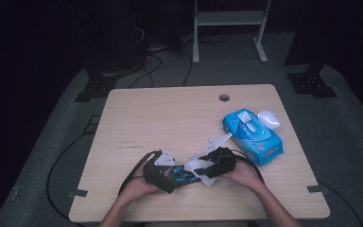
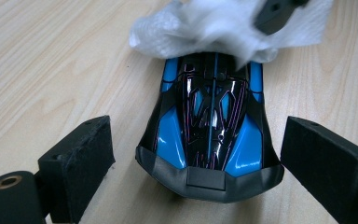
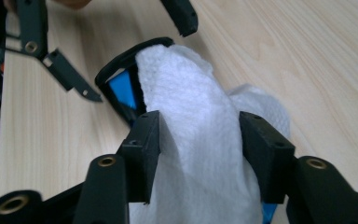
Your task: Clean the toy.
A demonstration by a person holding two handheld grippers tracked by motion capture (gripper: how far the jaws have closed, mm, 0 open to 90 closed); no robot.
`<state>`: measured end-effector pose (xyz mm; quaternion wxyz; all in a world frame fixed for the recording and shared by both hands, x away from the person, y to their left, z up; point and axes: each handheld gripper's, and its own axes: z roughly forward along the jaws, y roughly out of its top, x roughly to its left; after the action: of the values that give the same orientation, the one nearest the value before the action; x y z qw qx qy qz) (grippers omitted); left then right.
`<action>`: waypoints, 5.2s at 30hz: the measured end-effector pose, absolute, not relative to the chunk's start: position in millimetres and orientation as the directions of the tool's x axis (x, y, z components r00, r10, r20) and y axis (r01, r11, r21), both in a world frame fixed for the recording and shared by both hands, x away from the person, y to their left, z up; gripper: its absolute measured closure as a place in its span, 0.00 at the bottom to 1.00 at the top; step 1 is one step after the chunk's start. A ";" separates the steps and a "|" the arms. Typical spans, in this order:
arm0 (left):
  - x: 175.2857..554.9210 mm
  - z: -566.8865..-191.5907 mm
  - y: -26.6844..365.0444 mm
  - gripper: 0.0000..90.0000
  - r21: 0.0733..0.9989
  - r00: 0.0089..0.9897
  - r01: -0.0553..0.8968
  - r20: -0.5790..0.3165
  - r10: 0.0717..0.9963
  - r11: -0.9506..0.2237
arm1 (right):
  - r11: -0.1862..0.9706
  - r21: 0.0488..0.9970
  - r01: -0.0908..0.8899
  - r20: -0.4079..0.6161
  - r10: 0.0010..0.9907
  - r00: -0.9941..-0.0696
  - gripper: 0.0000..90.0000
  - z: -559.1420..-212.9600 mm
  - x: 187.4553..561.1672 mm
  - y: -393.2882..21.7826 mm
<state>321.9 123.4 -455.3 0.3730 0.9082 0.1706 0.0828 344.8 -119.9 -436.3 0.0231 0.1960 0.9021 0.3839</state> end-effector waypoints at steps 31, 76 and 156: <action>327.8 -466.9 105.9 0.25 0.675 0.936 0.268 -0.014 0.351 -0.688 | 0.566 0.707 0.423 0.208 0.406 -0.890 0.84 -451.0 328.1 -138.7; 324.3 -469.6 110.1 0.25 0.661 0.933 0.276 -0.009 0.361 -0.698 | 0.495 0.758 0.426 0.168 0.483 -0.859 0.88 -458.0 320.9 -142.0; 322.0 -470.2 110.3 0.26 0.660 0.935 0.262 0.006 0.354 -0.704 | 0.539 0.772 0.337 0.093 0.428 -0.899 0.91 -448.4 323.5 -92.5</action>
<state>322.0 110.3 -470.2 0.3466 0.9206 0.1674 0.0661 323.5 -92.5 -448.4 0.0535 0.2185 0.8755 0.4277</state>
